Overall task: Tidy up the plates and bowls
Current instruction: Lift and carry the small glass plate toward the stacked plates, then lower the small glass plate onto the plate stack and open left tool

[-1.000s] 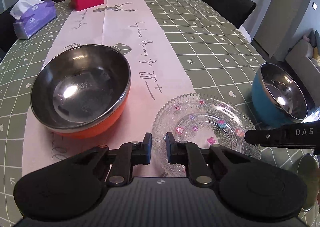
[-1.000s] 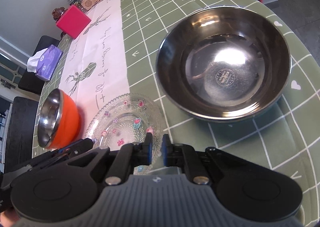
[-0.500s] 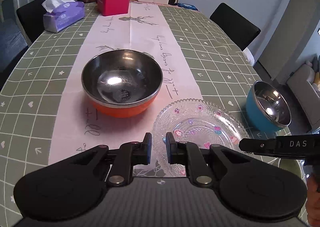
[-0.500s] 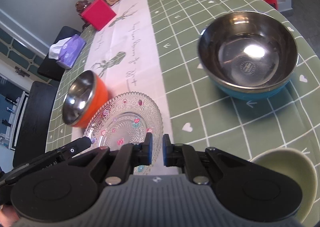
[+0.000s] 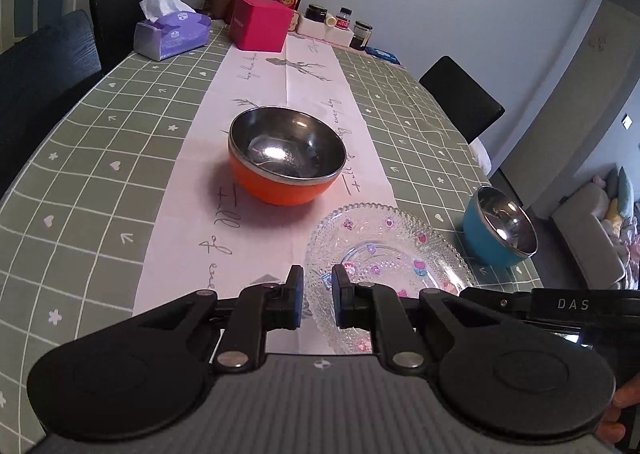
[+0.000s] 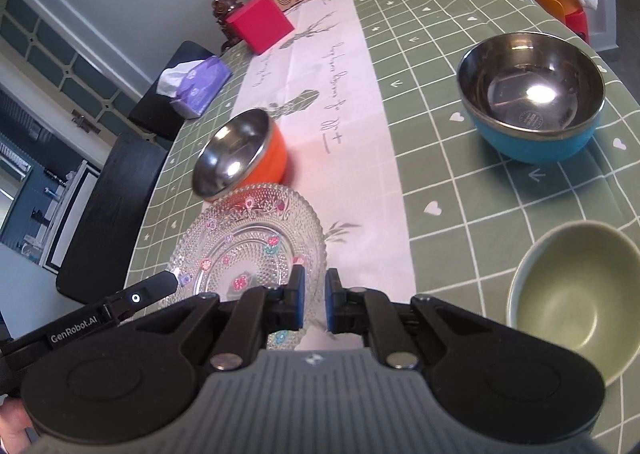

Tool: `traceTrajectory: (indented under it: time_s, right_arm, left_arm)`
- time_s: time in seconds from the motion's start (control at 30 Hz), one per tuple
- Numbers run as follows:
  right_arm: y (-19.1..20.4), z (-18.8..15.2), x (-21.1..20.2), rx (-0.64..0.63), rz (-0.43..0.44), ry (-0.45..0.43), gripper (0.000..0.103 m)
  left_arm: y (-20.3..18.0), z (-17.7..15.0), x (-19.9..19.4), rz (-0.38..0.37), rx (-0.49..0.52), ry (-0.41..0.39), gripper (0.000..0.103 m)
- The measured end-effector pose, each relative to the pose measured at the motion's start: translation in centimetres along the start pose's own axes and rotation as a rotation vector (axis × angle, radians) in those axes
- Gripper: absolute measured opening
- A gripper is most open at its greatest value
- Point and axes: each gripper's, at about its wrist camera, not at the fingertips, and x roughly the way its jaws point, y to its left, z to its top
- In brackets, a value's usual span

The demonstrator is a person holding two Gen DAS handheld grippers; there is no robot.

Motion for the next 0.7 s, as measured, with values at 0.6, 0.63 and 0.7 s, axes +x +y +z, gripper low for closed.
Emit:
traceTrajectory:
  time_s: [0.6, 0.63, 0.7]
  right_arm:
    - [1.9, -8.2, -1.8, -0.182, -0.007, 0.021, 0.008]
    - [1.7, -8.4, -1.5, -0.181, -0.008, 0.034, 0.008]
    - [1.6, -8.8, -1.1, -0.18, -0.011, 0.055, 0.009]
  left_arm:
    - [4.0, -7.8, -3.9, -0.081, -0.118, 0.01, 0.016]
    - [4.1, -8.0, -3.8, -0.078, -0.122, 0.015, 0.016]
    - [4.5, -8.5, -3.6, -0.077, -0.134, 0.025, 0.016]
